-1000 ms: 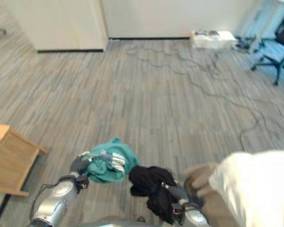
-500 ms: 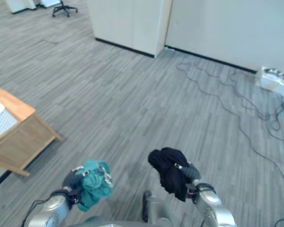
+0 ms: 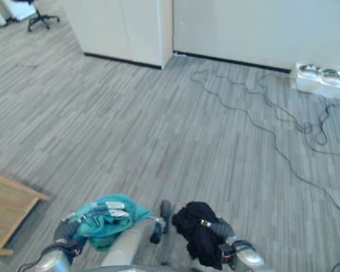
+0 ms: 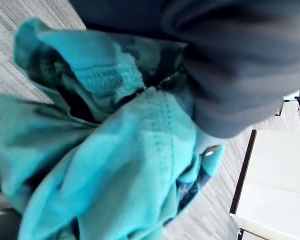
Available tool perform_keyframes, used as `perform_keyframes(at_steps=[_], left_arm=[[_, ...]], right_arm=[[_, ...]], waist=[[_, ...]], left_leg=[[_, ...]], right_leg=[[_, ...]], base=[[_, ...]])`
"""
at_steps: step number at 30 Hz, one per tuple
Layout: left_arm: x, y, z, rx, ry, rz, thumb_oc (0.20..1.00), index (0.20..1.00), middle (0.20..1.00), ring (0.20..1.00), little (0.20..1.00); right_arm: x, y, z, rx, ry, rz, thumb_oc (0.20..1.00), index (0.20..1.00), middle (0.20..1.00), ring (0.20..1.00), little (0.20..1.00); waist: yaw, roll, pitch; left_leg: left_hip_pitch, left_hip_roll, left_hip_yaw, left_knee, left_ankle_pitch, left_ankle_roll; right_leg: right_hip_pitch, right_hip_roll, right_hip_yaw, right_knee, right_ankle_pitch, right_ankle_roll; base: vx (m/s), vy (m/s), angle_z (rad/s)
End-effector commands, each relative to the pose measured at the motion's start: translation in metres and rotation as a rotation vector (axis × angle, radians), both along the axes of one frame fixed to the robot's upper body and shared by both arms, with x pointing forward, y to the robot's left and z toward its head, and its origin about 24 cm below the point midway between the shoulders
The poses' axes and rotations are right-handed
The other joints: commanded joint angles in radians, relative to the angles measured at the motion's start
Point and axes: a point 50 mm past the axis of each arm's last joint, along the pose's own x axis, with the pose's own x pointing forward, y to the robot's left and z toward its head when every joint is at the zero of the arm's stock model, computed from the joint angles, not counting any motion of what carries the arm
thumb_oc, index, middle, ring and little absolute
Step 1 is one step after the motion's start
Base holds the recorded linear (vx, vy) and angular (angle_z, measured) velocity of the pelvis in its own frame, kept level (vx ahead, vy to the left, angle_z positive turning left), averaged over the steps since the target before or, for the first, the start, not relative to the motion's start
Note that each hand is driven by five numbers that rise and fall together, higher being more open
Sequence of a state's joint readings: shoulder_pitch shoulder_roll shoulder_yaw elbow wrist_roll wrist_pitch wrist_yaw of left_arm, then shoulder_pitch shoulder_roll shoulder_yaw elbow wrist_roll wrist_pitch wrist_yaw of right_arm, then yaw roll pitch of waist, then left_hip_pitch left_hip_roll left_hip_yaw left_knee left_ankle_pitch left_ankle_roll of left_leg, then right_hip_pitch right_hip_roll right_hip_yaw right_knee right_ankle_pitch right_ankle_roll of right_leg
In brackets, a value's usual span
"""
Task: Tidy up the quilt and then pick up the clothes from the bed and put them into the laundry hamper.
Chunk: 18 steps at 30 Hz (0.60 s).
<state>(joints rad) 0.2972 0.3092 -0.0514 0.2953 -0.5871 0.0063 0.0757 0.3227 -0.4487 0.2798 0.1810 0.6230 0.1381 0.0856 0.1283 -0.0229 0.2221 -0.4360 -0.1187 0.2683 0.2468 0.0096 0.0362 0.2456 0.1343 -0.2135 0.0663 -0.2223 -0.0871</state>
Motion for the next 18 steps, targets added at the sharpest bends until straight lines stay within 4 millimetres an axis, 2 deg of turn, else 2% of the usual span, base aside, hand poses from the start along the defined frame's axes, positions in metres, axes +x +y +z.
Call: perform_keyframes(at_steps=[1,2,3,4,5,6,7,8,9,10,11,12,13,14,16,18], left_arm=[[0.015,-0.005,0.018,-0.039,-0.114,-0.083,0.2,0.2,0.2,0.2,0.2],[0.016,-0.005,0.016,-0.016,-0.097,-0.078,0.2,0.2,0.2,0.2,0.2],[0.018,-0.006,0.018,-0.014,-0.108,-0.076,0.2,0.2,0.2,0.2,0.2],[0.022,-0.009,0.022,-0.018,-0.134,-0.075,0.2,0.2,0.2,0.2,0.2],[0.022,-0.011,0.023,-0.014,-0.141,-0.077,0.2,0.2,0.2,0.2,0.2],[0.023,-0.013,0.025,-0.002,-0.144,-0.082,0.2,0.2,0.2,0.2,0.2],[0.023,-0.013,0.025,0.007,-0.142,-0.083,0.2,0.2,0.2,0.2,0.2],[0.025,-0.015,0.026,0.018,-0.15,-0.073,0.2,0.2,0.2,0.2,0.2],[0.029,-0.017,0.028,0.024,-0.162,-0.066,0.2,0.2,0.2,0.2,0.2],[0.035,-0.016,0.032,0.034,-0.177,-0.067,0.2,0.2,0.2,0.2,0.2],[0.038,-0.016,0.034,0.042,-0.186,-0.079,0.2,0.2,0.2,0.2,0.2],[0.039,-0.016,0.035,0.043,-0.187,-0.081,0.2,0.2,0.2,0.2,0.2],[0.043,-0.017,0.035,0.049,-0.191,-0.102,0.2,0.2,0.2,0.2,0.2],[0.044,-0.018,0.034,0.051,-0.187,-0.119,0.2,0.2,0.2,0.2,0.2],[0.046,-0.021,0.031,0.054,-0.167,-0.155,0.2,0.2,0.2,0.2,0.2],[0.044,-0.021,0.028,0.038,-0.155,-0.185,0.2,0.2,0.2,0.2,0.2]], right_arm=[[0.019,-0.006,0.028,-0.025,-0.206,-0.066,0.2,0.2,0.2,0.2,0.2],[0.015,-0.002,0.023,-0.01,-0.177,-0.087,0.2,0.2,0.2,0.2,0.2],[0.014,-0.001,0.022,0.0,-0.176,-0.079,0.2,0.2,0.2,0.2,0.2],[0.01,0.004,0.024,0.005,-0.177,-0.055,0.2,0.2,0.2,0.2,0.2],[0.008,0.005,0.025,0.001,-0.174,-0.047,0.2,0.2,0.2,0.2,0.2],[0.004,0.006,0.025,-0.001,-0.165,-0.041,0.2,0.2,0.2,0.2,0.2],[0.0,0.006,0.023,0.001,-0.15,-0.054,0.2,0.2,0.2,0.2,0.2],[0.0,0.008,0.021,0.009,-0.147,-0.049,0.2,0.2,0.2,0.2,0.2],[0.001,0.012,0.021,0.017,-0.154,-0.037,0.2,0.2,0.2,0.2,0.2],[0.004,0.015,0.021,0.029,-0.167,-0.031,0.2,0.2,0.2,0.2,0.2],[0.006,0.019,0.021,0.04,-0.175,-0.031,0.2,0.2,0.2,0.2,0.2],[0.006,0.019,0.021,0.041,-0.176,-0.032,0.2,0.2,0.2,0.2,0.2],[0.006,0.019,0.02,0.042,-0.182,-0.044,0.2,0.2,0.2,0.2,0.2],[0.006,0.017,0.02,0.042,-0.181,-0.064,0.2,0.2,0.2,0.2,0.2],[0.005,0.01,0.018,0.044,-0.177,-0.102,0.2,0.2,0.2,0.2,0.2],[0.004,0.004,0.018,0.039,-0.175,-0.12,0.2,0.2,0.2,0.2,0.2]], waist=[[0.007,0.014,-0.033],[0.018,-0.021,-0.064],[0.02,-0.035,-0.076],[0.021,-0.029,-0.092],[0.017,-0.029,-0.096],[0.006,-0.023,-0.098],[-0.002,-0.016,-0.097],[-0.007,-0.006,-0.095],[-0.014,-0.001,-0.088],[-0.018,0.003,-0.078],[-0.02,0.005,-0.067],[-0.021,0.004,-0.065],[-0.028,-0.001,-0.046],[-0.038,-0.011,-0.039],[-0.07,-0.037,-0.03],[-0.098,-0.048,-0.034]], left_leg=[[0.03,0.138,0.054,-0.026,0.127,-0.06],[0.049,0.101,0.047,-0.038,0.078,-0.003],[0.066,0.081,0.043,-0.043,0.059,0.018],[0.14,0.068,0.046,-0.104,0.05,0.048],[0.158,0.064,0.048,-0.114,0.045,0.054],[0.2,0.059,0.049,-0.132,0.035,0.067],[0.243,0.054,0.042,-0.15,0.019,0.081],[0.279,0.059,0.047,-0.17,0.007,0.091],[0.297,0.07,0.051,-0.166,-0.005,0.095],[0.31,0.081,0.044,-0.168,-0.011,0.092],[0.321,0.079,0.01,-0.162,-0.017,0.084],[0.324,0.078,-0.002,-0.161,-0.018,0.082],[0.335,0.071,-0.103,-0.145,-0.014,0.066],[0.34,0.065,-0.141,-0.133,-0.026,0.056],[0.36,0.045,-0.241,-0.128,-0.054,0.032],[0.384,0.037,-0.311,-0.133,-0.081,0.021]], right_leg=[[-0.084,-0.211,-0.028,0.208,-0.018,0.134],[-0.077,-0.261,-0.035,0.314,0.085,0.199],[-0.087,-0.283,-0.042,0.379,0.148,0.232],[-0.153,-0.36,-0.07,0.666,0.274,0.282],[-0.182,-0.375,-0.07,0.709,0.291,0.291],[-0.237,-0.399,-0.071,0.812,0.33,0.308],[-0.285,-0.448,-0.102,0.887,0.341,0.315],[-0.328,-0.514,-0.116,0.898,0.371,0.312],[-0.367,-0.535,-0.105,0.876,0.362,0.299],[-0.399,-0.536,-0.104,0.826,0.336,0.282],[-0.422,-0.518,-0.095,0.739,0.322,0.265],[-0.423,-0.513,-0.092,0.718,0.325,0.262],[-0.435,-0.459,-0.069,0.459,0.36,0.219],[-0.429,-0.441,-0.039,0.332,0.375,0.219],[-0.417,-0.418,0.066,0.088,0.426,0.239],[-0.43,-0.405,0.166,-0.064,0.453,0.254]], base=[[0.59,0.246,1.18],[0.62,0.278,1.12],[0.46,0.343,1.16],[0.38,0.296,0.52],[0.38,0.323,0.09],[0.32,0.201,-0.07],[0.32,0.186,0.11],[0.25,0.082,0.54],[0.16,-0.065,0.62],[0.15,-0.178,0.52],[0.13,-0.166,0.49],[0.18,-0.273,0.83],[0.17,-0.288,0.9],[0.28,-0.377,0.98],[0.37,-0.249,1.23],[0.43,-0.128,1.52]])
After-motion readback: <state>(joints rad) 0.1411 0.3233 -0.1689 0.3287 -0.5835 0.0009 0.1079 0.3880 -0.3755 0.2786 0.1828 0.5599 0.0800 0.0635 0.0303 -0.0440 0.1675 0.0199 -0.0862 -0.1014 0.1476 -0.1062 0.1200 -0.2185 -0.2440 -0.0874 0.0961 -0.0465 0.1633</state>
